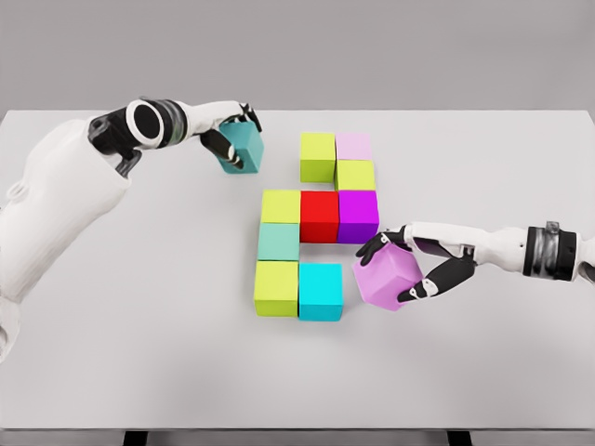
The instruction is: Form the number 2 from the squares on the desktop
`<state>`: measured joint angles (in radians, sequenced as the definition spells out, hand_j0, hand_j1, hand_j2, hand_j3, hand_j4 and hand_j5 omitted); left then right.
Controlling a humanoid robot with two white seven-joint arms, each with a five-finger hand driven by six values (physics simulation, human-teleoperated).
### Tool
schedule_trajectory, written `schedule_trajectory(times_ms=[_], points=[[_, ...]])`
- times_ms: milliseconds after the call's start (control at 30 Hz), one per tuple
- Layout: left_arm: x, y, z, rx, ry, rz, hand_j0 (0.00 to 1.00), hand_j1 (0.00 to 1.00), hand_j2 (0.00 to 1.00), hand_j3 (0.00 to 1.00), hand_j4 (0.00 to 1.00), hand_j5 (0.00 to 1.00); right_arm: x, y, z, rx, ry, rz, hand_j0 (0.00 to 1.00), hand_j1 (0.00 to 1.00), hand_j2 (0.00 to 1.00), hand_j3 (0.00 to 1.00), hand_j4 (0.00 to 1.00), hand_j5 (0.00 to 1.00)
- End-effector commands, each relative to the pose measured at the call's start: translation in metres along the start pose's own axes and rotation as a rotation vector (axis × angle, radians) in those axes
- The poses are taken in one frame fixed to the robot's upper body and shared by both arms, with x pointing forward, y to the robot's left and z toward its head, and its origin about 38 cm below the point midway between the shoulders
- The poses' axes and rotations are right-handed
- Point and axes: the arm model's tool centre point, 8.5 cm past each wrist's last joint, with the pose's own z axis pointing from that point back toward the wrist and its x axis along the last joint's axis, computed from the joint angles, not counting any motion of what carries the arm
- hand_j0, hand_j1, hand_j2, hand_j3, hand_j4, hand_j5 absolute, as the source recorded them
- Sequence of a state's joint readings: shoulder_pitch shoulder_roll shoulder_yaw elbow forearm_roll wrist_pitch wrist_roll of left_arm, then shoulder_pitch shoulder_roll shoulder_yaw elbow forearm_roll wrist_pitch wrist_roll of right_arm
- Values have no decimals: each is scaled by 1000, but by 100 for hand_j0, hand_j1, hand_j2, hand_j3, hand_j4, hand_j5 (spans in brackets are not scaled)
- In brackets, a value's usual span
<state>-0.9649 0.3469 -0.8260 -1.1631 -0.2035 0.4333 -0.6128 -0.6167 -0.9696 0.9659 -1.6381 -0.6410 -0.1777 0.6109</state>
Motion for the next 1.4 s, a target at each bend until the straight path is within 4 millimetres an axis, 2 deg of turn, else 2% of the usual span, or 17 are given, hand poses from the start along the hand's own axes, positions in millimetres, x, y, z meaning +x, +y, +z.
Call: schedule_trajectory(times_ms=[0,133,333,500,600,633,667,700,967,1100,1167,1233,1267,1367], points=[[5,-8,-12,-19,8,18,31,31,31,31,31,31,-2,-1,0,-5,-1,-9,65,65,65,65,65,65],[8,-7,-23,-25,35,27,31,31,31,31,31,31,-1,0,-4,-2,-9,-12,65,65,65,65,65,65],[22,-9,-28,-27,20,19,31,31,31,31,31,31,-5,-1,-4,-7,-2,-17,66,66,66,66,66,66],[22,-7,-33,-29,42,23,31,31,31,31,31,31,-8,-1,-3,-9,6,-23,66,66,66,66,66,66],[30,-7,-37,-28,42,14,31,31,31,31,31,31,-8,0,-4,-6,5,-20,69,69,69,69,69,69],[33,-7,-39,-31,45,13,31,31,31,31,31,31,-8,0,-4,-8,4,-19,80,80,80,80,80,80],[31,-7,-40,-30,52,12,31,31,31,31,31,31,-8,0,-3,-10,3,-25,98,98,98,98,98,98],[35,-9,-41,-33,45,11,31,31,31,31,31,31,-7,0,-4,-9,-1,-26,100,100,100,100,100,100],[37,-9,-42,-31,45,6,32,32,32,32,32,32,-1,1,-4,-4,-21,-7,100,100,100,100,100,100],[39,-9,-42,-33,42,6,32,32,32,32,32,32,12,-4,0,-14,-44,21,100,100,100,100,100,100],[39,-9,-42,-33,41,5,33,33,33,33,33,33,11,-4,12,-20,-33,39,100,100,100,100,100,100],[39,-10,-42,-33,41,5,36,36,36,36,36,36,18,2,29,-9,-47,85,100,100,100,100,100,100],[39,-10,-42,-33,40,4,37,37,37,37,37,37,27,5,40,6,-40,116,100,100,100,100,100,100],[39,-10,-42,-33,41,5,38,38,38,38,38,38,40,-2,86,-13,-62,258,100,100,100,100,100,100]])
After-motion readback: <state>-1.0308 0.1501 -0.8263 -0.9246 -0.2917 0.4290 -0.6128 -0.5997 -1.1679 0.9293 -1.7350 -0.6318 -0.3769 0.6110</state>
